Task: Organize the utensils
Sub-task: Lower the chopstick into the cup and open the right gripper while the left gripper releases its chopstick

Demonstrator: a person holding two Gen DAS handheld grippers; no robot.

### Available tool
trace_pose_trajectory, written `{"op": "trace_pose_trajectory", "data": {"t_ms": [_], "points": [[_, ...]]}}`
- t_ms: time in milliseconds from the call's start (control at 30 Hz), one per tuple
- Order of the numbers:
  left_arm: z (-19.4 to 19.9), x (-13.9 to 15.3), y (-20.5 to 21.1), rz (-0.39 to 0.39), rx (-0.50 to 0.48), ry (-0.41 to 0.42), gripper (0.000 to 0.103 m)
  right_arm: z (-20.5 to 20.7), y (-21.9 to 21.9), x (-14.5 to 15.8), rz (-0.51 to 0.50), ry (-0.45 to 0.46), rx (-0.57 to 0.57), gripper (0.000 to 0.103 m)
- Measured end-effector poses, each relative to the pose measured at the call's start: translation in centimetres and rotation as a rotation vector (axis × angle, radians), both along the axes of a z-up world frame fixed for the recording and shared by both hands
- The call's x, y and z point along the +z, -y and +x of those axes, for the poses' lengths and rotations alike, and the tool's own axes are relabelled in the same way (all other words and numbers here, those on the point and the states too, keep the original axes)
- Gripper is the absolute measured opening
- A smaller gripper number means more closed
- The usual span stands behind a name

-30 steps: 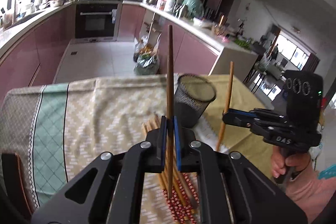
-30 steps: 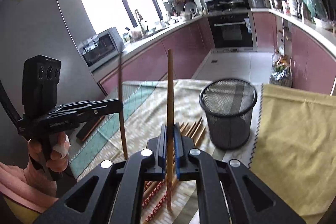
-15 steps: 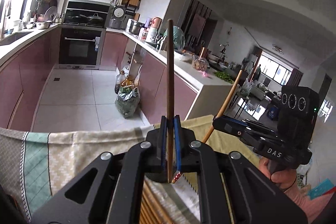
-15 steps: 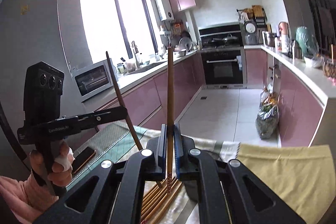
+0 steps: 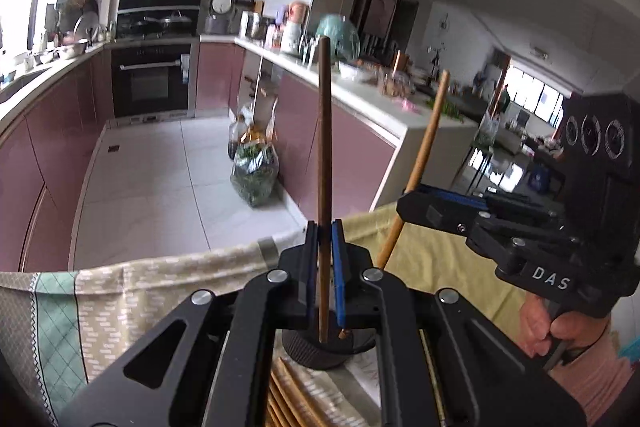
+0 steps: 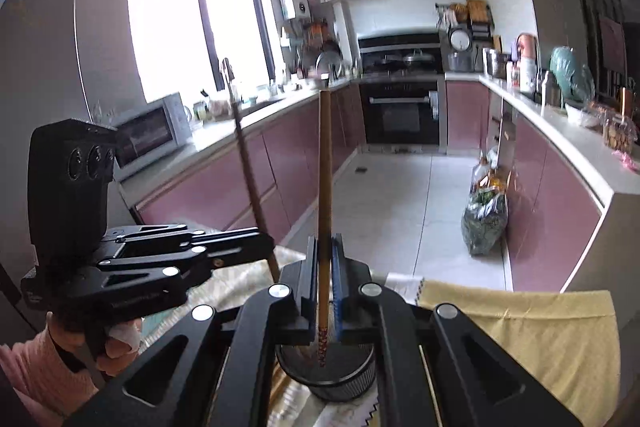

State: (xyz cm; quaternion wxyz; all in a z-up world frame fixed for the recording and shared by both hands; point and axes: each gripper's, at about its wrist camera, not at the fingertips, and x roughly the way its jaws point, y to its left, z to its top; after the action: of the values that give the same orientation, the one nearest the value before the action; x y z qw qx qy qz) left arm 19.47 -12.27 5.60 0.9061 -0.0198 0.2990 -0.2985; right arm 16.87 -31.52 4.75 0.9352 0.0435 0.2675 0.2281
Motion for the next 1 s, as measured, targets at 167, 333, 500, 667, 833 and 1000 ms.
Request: {"op": "trace_pose_trajectory", "data": {"t_ms": [167,333,500,667,833,1000], "points": [[2.2,-3.3,1.2,0.054,-0.001,-0.071,0.008,1.8,-1.3,-2.6,-0.041,-0.120,0.015,0.005],[3.5,-5.3,1.4,0.069,0.008,-0.091,0.010,2.7,-2.1,-4.5,-0.050,-0.167,-0.007,0.008],[3.2,-6.1,0.9,0.059,0.028,-0.085,0.015,2.8,-1.7,-5.3,-0.029,-0.169,-0.042,0.017],[1.7,-6.1,-0.8,0.042,0.056,-0.058,0.029,1.6,-1.3,-5.8,-0.021,-0.145,-0.046,0.024],[-0.3,-6.3,-3.1,0.032,0.100,-0.028,0.042,-1.0,-0.9,-5.1,0.007,-0.099,-0.026,0.034],[-3.2,-7.5,-6.5,0.051,0.135,-0.031,0.055,-5.2,-1.9,-5.2,0.004,-0.053,0.048,0.048]]}}
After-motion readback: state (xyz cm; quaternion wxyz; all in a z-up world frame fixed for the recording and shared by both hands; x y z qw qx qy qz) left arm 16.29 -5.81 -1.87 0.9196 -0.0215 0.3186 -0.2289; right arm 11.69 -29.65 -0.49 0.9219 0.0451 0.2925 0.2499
